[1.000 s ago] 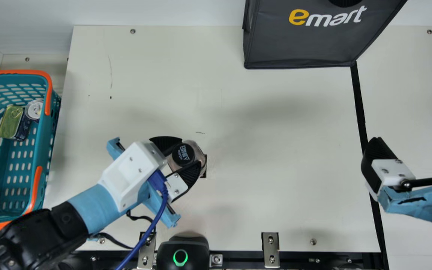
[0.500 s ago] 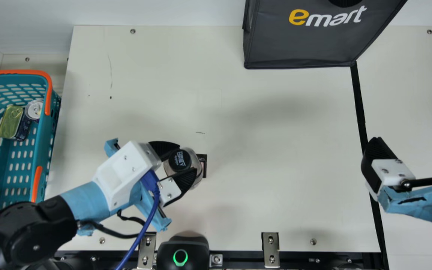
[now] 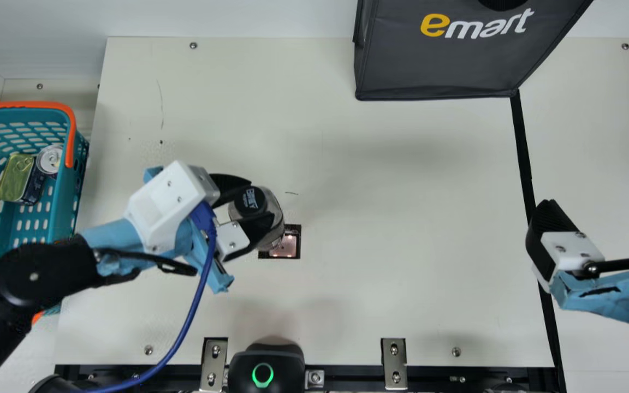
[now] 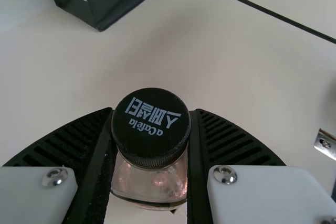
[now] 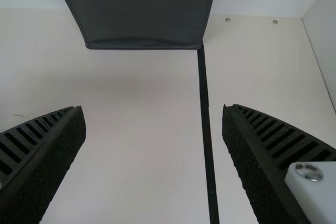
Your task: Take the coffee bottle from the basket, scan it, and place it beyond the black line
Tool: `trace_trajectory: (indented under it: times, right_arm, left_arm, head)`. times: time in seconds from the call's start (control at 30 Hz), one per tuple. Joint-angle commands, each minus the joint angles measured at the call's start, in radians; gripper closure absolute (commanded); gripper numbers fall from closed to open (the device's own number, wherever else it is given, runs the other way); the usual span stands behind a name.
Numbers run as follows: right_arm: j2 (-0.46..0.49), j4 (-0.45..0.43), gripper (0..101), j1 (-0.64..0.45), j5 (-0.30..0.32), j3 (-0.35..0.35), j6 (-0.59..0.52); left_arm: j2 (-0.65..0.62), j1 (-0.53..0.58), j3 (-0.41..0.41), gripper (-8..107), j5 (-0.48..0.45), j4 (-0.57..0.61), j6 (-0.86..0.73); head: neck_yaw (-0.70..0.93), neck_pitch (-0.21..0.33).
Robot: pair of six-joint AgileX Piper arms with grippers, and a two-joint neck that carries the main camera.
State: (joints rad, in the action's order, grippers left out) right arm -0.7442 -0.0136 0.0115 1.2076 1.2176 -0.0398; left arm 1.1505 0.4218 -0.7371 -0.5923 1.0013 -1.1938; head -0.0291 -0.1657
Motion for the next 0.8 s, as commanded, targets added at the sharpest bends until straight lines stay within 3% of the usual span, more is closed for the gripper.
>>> trace_trajectory:
  times: [0.0, 0.3, 0.77]
  right_arm:
    - [0.000, 0.000, 10, 0.000, 0.000, 0.000, 0.000]
    - [0.000, 0.000, 10, 0.000, 0.000, 0.000, 0.000]
    - [0.000, 0.000, 10, 0.000, 0.000, 0.000, 0.000]
  left_arm:
    - [0.017, -0.024, -0.009, 89, -0.012, 0.049, -0.097]
    - [0.082, -0.016, -0.056, 89, 0.003, 0.121, -0.190]
    - [0.182, 0.057, -0.154, 89, 0.063, 0.132, -0.192]
  head:
    - [0.002, 0.027]
    - [0.002, 0.027]
    - [0.002, 0.027]
